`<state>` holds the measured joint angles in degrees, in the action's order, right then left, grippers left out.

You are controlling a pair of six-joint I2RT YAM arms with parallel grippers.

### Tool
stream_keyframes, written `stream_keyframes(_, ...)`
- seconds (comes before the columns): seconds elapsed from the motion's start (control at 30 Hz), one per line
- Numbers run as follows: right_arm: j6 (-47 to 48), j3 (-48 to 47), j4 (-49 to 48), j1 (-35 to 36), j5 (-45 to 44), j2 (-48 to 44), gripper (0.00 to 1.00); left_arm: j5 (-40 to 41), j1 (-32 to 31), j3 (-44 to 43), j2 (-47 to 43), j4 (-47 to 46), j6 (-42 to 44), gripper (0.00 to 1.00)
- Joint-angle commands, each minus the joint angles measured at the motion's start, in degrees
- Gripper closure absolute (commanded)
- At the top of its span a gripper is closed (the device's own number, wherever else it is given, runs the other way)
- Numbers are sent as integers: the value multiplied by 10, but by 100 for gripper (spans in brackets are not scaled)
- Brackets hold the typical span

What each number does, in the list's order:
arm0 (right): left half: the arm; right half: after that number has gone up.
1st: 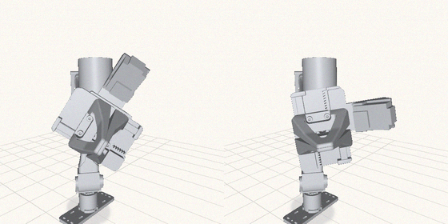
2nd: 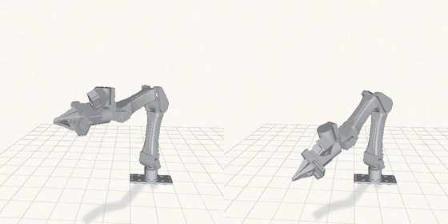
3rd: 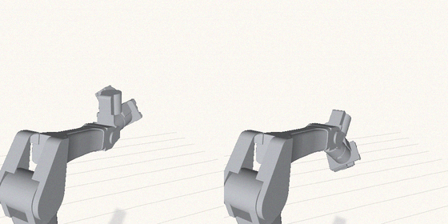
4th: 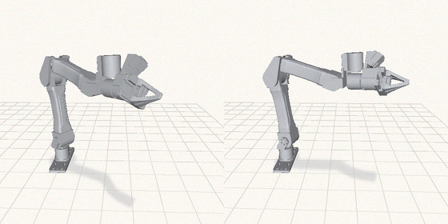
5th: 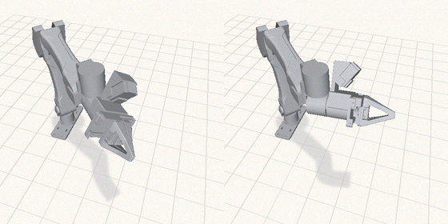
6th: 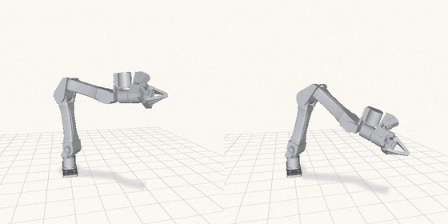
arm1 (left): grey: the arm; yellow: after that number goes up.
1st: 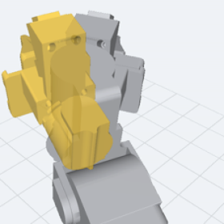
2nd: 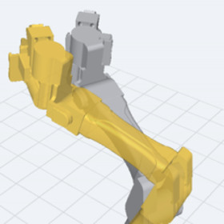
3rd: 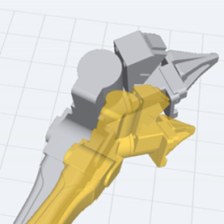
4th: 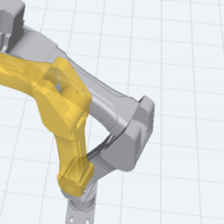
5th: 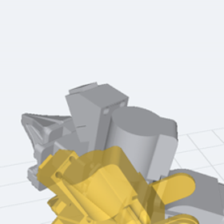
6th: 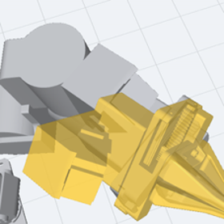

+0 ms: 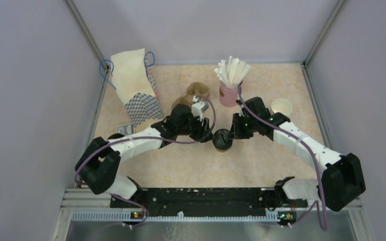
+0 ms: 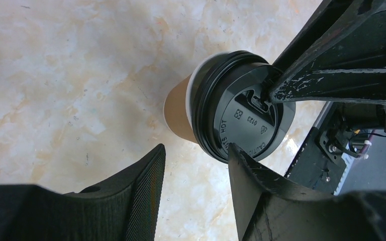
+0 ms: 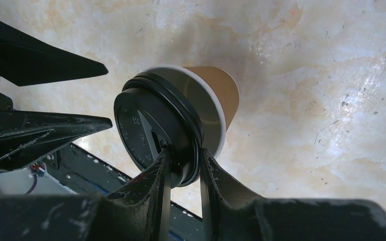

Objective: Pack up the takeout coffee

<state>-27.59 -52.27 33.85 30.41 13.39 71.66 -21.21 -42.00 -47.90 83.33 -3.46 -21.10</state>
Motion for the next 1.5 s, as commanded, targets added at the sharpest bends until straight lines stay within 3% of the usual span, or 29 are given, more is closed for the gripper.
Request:
stream_keyframes(0.0,3,-30,8,-7,2,1,85,-11,-4,-23,10,-28,4,45)
stream_keyframes(0.2,1,-33,13,-7,0,-7,79,-19,-4,-27,27,-29,7,47)
stream_keyframes(0.7,6,-21,18,-7,-39,-48,50,-33,-5,-24,35,-44,6,51)
stream_keyframes(1.13,19,7,-18,-7,-16,-32,50,-53,-5,-45,68,-52,-8,53)
stream_keyframes(1.47,18,35,-40,-7,-64,-37,43,-52,-7,-54,75,-48,-7,54)
